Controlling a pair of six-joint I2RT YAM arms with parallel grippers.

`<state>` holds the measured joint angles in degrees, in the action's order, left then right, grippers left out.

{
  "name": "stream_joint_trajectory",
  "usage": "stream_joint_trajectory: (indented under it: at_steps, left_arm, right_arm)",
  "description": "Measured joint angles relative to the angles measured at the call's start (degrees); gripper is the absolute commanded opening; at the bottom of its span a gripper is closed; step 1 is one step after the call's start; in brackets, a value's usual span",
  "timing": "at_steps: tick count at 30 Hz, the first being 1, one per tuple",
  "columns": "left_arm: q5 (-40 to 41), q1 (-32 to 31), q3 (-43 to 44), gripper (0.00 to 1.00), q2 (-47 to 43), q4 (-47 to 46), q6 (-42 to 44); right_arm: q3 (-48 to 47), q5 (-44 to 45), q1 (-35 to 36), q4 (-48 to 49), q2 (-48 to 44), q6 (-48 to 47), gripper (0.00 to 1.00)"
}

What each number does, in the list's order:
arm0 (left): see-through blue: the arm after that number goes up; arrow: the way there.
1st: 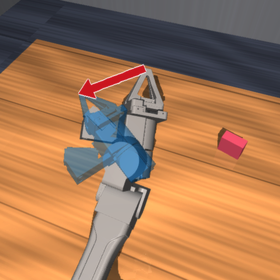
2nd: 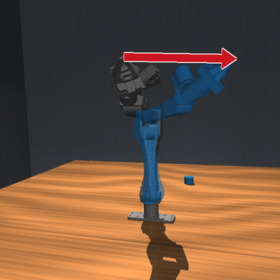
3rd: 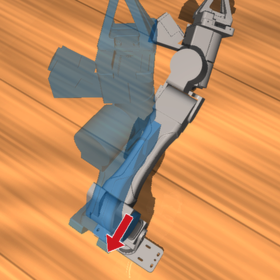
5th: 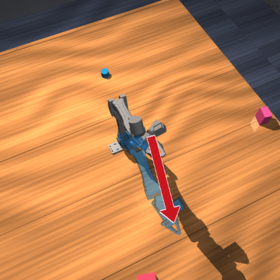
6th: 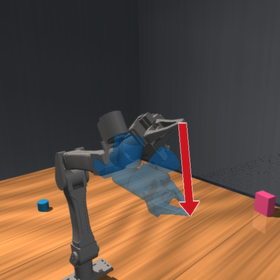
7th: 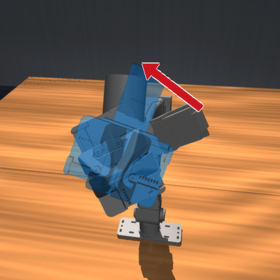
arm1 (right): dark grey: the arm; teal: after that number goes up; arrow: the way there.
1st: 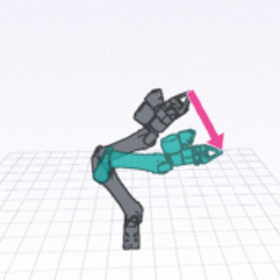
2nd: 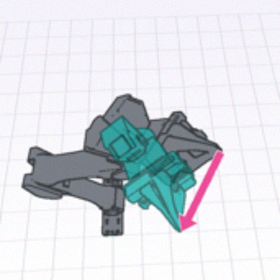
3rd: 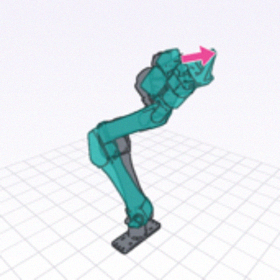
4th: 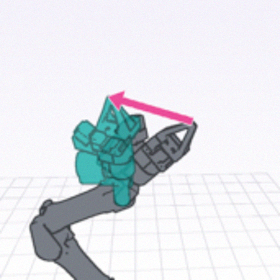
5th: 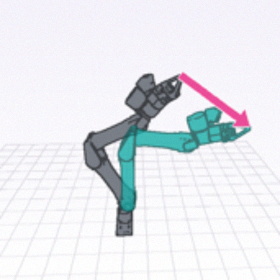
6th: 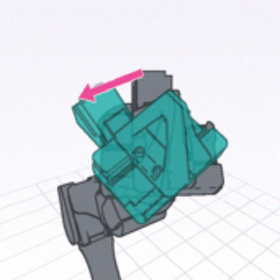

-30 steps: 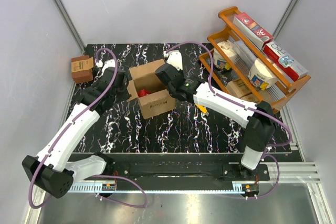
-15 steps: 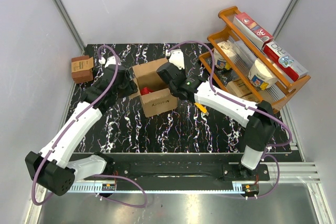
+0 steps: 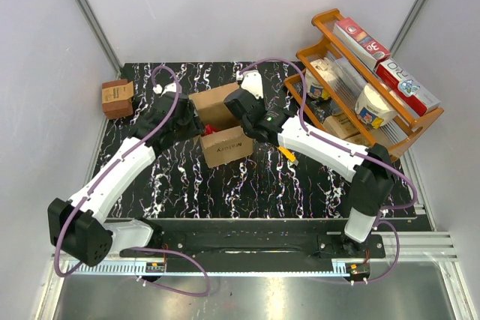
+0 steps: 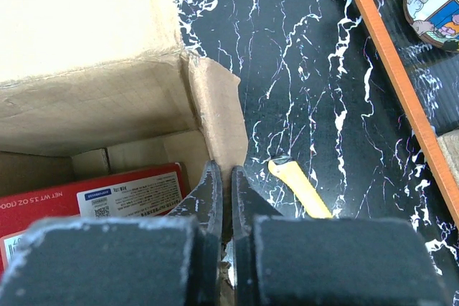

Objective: Unpack the express box

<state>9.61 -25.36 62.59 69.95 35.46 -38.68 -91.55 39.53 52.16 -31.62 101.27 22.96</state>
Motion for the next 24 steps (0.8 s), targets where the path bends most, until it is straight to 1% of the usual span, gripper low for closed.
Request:
stream_joint_trajectory:
  at_steps: [1,2,4,5,7,8,9,11,12,15,19,24]
  left_arm:
    - [0.0,0.0,0.2,0.43,0.4,0.0,-0.1]
    - [0.0,0.0,0.6,0.32,0.9,0.5,-0.1]
    - [0.0,0.0,2.0,0.21,2.2,2.1,-0.3]
    - [0.1,0.0,3.1,0.12,3.0,2.8,-0.2]
    - [0.6,0.0,4.9,0.04,4.3,4.5,0.7]
    - [1.0,0.0,5.5,0.0,4.6,5.5,1.5]
    - [1.6,0.0,6.0,0.0,4.8,6.4,2.2]
    - [2.5,0.0,7.1,0.0,5.2,8.3,4.0]
    - [2.8,0.0,7.6,0.0,5.4,8.8,4.6]
    - [3.1,0.0,9.9,0.0,6.2,10.3,8.5]
    - [3.3,-0.1,12.3,0.0,6.1,10.3,13.7]
    - [5.6,-2.3,12.3,0.0,4.7,9.7,21.0]
  right_arm:
    - [0.0,-0.1,0.0,0.0,0.0,-0.1,0.0]
    - [0.0,-0.2,-0.1,0.0,0.0,-0.2,0.0]
    - [0.0,-0.6,-0.2,0.0,0.0,-0.2,0.0]
    - [0.0,-0.9,-0.2,0.1,0.0,-0.2,0.0]
    - [-0.2,-1.5,-0.2,0.1,-0.1,-0.2,0.0]
    - [-0.3,-1.8,-0.2,0.1,-0.2,-0.2,0.03]
    - [-0.6,-2.4,-0.1,0.1,-0.3,-0.3,0.11]
    - [-0.9,-4.1,0.0,-0.1,-1.0,-0.7,0.22]
    - [-1.1,-4.9,0.1,-0.5,-1.4,-1.0,0.34]
    - [-1.7,-8.3,0.2,-2.1,-3.3,-2.7,0.44]
    - [-2.2,-14.3,0.2,-3.8,-8.2,-5.8,0.49]
    - [0.5,-23.5,0.2,-1.9,-18.9,-10.6,0.5]
